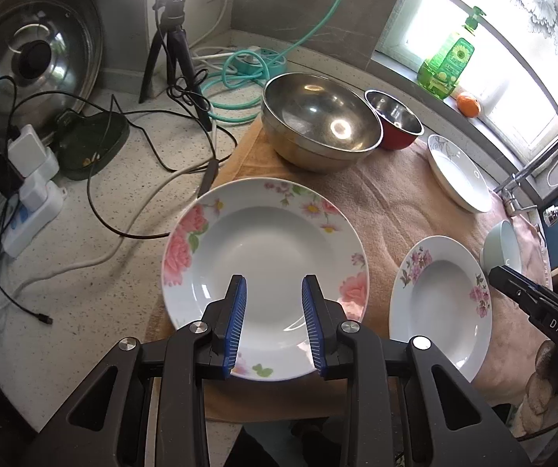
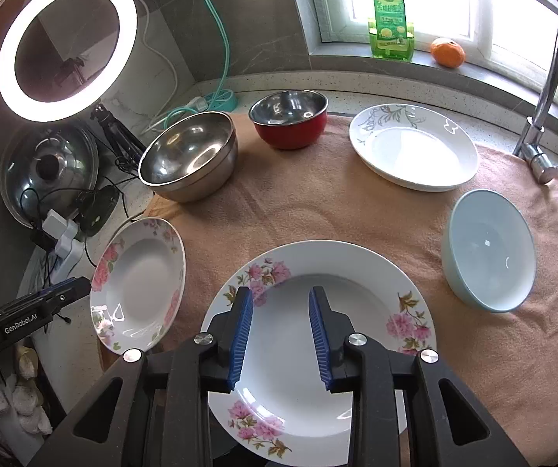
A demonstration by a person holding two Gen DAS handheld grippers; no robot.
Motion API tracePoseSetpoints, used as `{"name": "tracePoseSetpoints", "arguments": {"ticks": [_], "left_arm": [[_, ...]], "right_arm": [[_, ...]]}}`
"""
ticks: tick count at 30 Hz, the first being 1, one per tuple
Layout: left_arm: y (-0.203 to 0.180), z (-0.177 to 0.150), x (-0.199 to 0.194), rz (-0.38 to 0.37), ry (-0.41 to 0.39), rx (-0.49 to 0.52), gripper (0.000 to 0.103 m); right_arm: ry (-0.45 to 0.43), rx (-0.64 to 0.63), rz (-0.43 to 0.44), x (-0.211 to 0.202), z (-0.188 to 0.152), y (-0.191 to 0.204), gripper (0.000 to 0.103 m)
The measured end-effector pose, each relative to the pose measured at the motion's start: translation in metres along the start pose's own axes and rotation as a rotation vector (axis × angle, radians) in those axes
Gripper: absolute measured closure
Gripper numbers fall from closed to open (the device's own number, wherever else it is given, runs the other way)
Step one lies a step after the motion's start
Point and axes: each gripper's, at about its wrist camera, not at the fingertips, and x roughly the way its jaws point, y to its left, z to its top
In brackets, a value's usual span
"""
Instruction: Organize plates and bowls
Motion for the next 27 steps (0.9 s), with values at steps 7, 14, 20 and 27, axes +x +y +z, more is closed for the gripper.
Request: {"name": "tracePoseSetpoints", "arguments": {"ticks": [7,14,20,27], "left_arm": [[0.022,0.001,0.003,0.046,-0.004,-0.017,0.07],[0.049,0.001,0.011,0.063,0.016,-0.062,0.07],[0.063,-0.001,0.018,0.061,0.035,-0.082,0.069],[0.075,-0.002,0.026,0.043,0.055,-0.104,0.069]], "right_arm": [[0.001,-0.032,0.007,0.012,0.01,0.022,0.065],[0.018,-0.067,-0.002,0.03,0.016,0.043,0.065],[0.025,-0.079,-0.005,0.042,0.02,0.058,0.065],[0.061,-0.076,0.014,0.057,0.021,0.067,0.065]]}}
